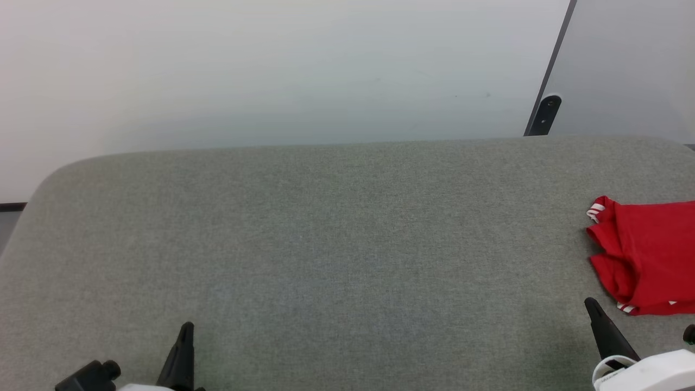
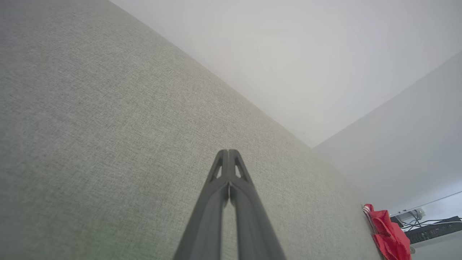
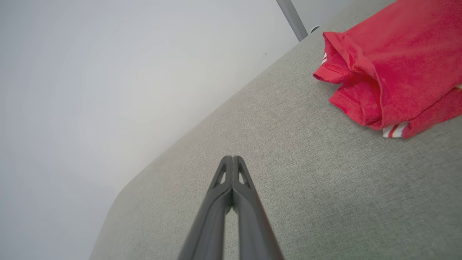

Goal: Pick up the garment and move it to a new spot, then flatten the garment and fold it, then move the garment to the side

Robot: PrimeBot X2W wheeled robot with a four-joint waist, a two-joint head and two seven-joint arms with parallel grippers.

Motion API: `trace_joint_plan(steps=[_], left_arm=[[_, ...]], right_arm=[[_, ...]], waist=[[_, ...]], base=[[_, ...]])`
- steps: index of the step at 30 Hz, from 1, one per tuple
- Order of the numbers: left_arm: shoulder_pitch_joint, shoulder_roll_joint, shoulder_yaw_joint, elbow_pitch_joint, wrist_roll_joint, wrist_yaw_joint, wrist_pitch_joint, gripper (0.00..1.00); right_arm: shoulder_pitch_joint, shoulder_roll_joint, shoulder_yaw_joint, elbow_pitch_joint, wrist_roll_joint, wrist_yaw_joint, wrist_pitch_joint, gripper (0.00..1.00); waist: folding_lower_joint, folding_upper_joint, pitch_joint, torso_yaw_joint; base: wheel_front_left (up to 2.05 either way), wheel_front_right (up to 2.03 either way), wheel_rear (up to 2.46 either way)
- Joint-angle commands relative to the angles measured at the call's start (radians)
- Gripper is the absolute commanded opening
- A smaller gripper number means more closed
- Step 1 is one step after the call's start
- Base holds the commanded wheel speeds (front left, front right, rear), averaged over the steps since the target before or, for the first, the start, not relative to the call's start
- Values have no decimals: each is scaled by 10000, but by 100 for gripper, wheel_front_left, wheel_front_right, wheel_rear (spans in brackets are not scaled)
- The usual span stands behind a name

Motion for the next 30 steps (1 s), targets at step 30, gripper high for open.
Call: trace_joint_plan(steps=[30], left_arm=[[-1027,-581,700,614,-3292,-681,825,0]], right_arm=[[-851,138,17,714,3491,-6,-301,0]], waist=[[0,-1,36,-26]], base=[[0,0,0]])
